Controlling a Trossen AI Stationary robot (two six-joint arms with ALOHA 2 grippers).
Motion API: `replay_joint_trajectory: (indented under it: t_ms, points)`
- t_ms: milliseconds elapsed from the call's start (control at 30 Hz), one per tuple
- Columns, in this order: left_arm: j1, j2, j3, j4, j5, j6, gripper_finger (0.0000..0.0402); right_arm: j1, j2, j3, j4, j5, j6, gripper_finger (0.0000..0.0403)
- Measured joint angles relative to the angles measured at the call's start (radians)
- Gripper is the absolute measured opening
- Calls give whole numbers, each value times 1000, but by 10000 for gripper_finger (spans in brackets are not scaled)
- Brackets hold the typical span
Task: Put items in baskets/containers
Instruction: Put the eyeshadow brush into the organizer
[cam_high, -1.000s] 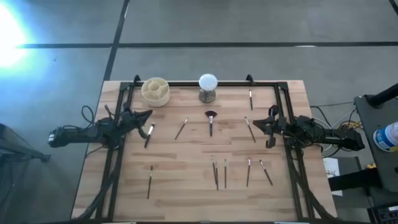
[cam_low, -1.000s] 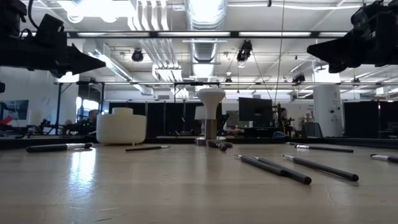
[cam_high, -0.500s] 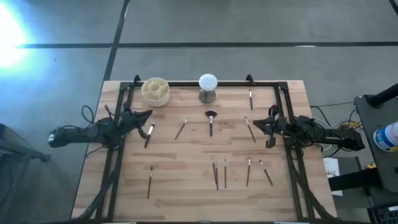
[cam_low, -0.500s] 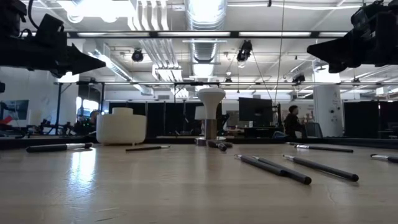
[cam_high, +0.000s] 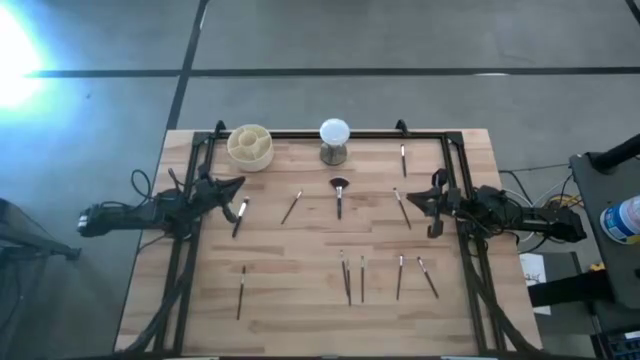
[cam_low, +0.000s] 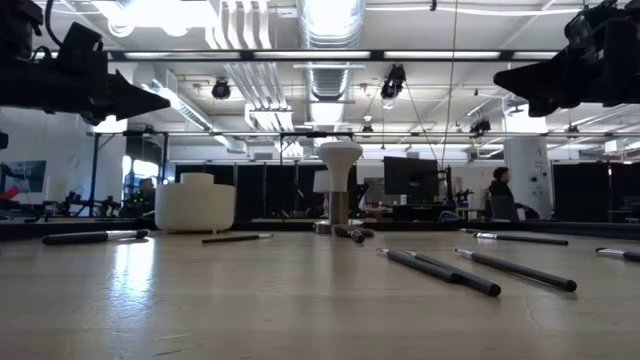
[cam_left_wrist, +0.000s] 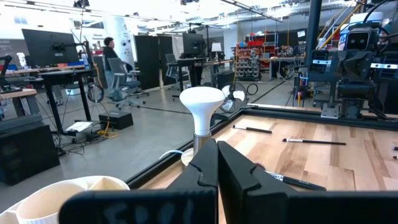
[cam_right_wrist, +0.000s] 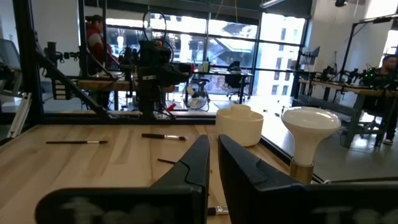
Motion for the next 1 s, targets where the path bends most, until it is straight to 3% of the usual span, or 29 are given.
replay_joint_trajectory:
  t_ms: [367,567,767,1000]
  points:
    - [0,0,0,26,-2,11,0,0,14,0,241,7,3,28]
    - [0,1,0,45,-2,1,0,-1,67,0,248,220,0,28]
    - [0,2,0,52,-1,-103,0,-1,158,0,266,376,7,28]
    - [0,2,0,62,0,-188,0,-1,238,43,191,394,115,28]
